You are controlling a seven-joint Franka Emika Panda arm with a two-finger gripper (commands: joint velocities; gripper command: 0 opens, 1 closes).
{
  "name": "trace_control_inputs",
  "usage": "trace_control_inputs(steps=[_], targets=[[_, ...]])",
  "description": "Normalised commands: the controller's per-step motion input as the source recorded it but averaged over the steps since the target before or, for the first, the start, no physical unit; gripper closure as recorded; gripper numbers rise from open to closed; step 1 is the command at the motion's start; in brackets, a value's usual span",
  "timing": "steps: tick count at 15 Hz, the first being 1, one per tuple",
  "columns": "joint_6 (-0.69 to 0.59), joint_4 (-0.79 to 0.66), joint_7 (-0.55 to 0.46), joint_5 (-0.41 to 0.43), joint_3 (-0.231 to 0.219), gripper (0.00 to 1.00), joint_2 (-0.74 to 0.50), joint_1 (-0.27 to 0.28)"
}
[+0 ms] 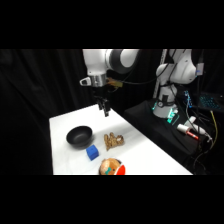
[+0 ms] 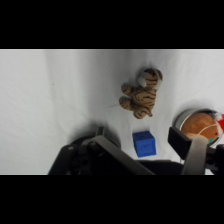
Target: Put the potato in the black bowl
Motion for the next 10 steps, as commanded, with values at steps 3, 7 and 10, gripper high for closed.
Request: trace_control_inputs(steps=[3,7,10], targets=[[0.06,0.02,0.04,0.025,0.044,0.0,0.04,0.004],[0.2,0.04,0.09,0.013,0.087,0.0,0.09,0.069],[0.23,0.06,0.16,-0.039,0.107,0.0,0.1,0.127]])
